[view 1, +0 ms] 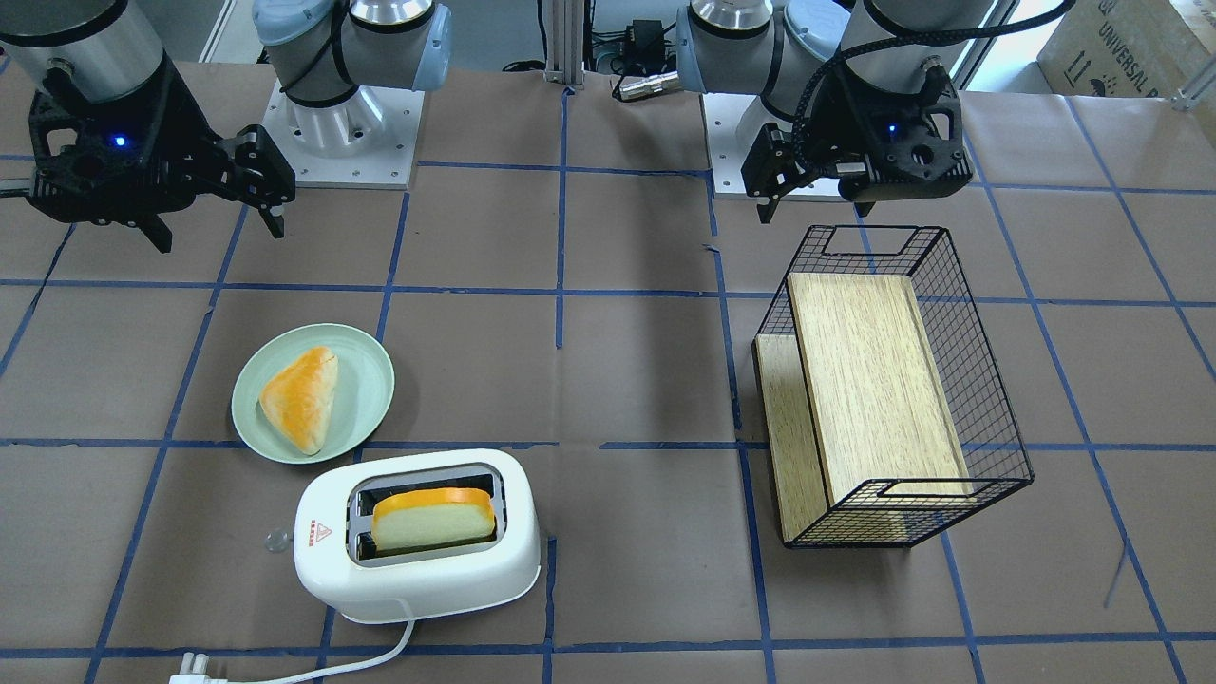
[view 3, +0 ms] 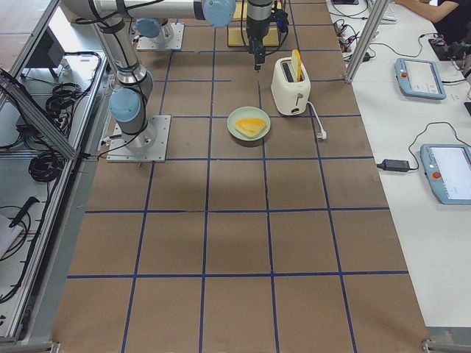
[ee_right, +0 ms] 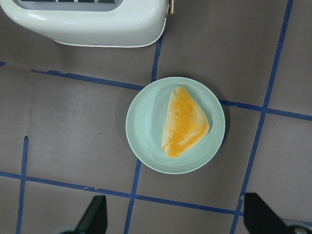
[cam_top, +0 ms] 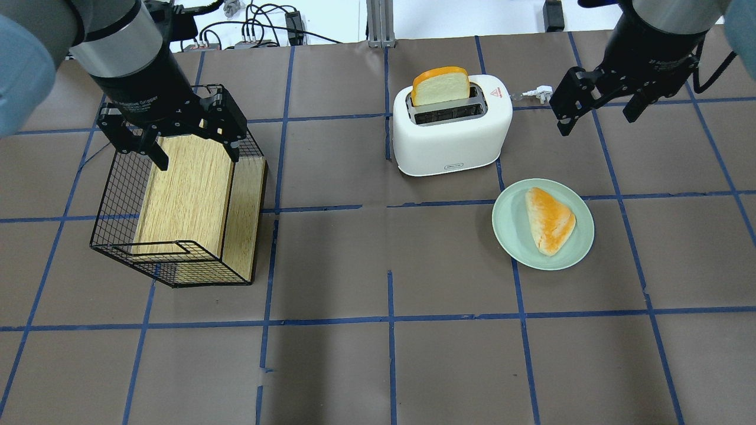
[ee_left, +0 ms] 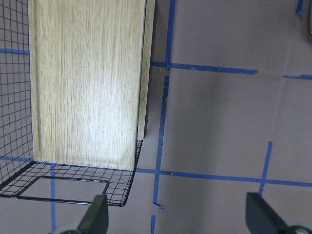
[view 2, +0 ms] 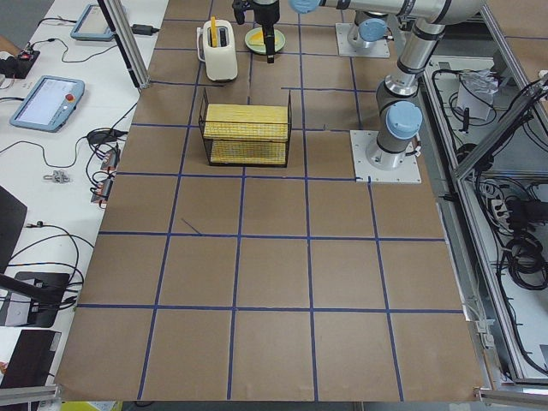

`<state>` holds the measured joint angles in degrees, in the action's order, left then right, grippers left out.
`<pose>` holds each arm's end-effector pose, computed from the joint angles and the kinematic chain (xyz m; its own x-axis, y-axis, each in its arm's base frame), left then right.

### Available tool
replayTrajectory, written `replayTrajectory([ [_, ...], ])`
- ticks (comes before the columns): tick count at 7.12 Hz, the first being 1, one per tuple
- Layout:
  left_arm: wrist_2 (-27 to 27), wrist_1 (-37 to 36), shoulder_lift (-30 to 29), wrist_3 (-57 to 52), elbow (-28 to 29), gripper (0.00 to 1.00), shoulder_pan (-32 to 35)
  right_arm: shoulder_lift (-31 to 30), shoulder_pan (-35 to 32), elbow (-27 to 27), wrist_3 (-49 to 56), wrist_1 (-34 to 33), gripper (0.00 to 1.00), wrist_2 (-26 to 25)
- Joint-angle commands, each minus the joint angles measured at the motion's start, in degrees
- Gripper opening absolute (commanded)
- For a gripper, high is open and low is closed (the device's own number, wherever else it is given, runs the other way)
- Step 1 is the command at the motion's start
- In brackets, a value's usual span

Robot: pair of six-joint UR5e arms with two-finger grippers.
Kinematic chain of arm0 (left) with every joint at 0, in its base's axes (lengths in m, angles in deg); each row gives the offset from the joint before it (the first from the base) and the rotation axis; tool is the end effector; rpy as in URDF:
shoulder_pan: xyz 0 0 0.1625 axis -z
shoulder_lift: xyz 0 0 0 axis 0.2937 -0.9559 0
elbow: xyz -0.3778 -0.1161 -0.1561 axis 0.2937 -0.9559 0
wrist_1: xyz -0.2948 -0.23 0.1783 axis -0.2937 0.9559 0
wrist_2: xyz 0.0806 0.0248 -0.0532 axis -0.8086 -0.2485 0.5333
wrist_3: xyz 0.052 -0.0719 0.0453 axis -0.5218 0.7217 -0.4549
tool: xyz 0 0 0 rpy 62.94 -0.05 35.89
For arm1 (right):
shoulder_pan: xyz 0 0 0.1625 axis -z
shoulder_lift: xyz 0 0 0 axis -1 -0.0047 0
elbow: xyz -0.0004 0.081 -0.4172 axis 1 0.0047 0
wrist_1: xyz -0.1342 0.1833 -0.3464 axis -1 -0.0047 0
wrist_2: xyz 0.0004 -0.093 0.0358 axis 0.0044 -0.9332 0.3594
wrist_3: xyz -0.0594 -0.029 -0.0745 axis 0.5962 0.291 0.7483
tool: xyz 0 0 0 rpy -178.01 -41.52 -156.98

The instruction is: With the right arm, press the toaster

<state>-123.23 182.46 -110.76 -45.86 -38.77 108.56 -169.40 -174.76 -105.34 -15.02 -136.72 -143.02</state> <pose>-0.1443 -0.4742 0.5042 -0.9947 -0.1002 -0.0215 -0.1015 0.9923 0.0715 0.0911 -0.4980 0.5013 -0.9830 -0.1834 -0.0062 -0.1834 0.9830 0.0034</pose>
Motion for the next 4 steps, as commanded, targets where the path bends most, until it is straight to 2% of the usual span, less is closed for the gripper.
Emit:
replayTrajectory([
  [1, 0.0, -0.1, 0.0, 0.0, 0.0, 1.00, 0.0, -0.1, 0.0, 0.0, -0.5, 0.1, 1.00, 0.1],
  [4, 0.0, 0.0, 0.0, 0.0, 0.0, 1.00, 0.0, 0.0, -0.1, 0.3, -3.2, -0.1, 1.00, 0.0],
])
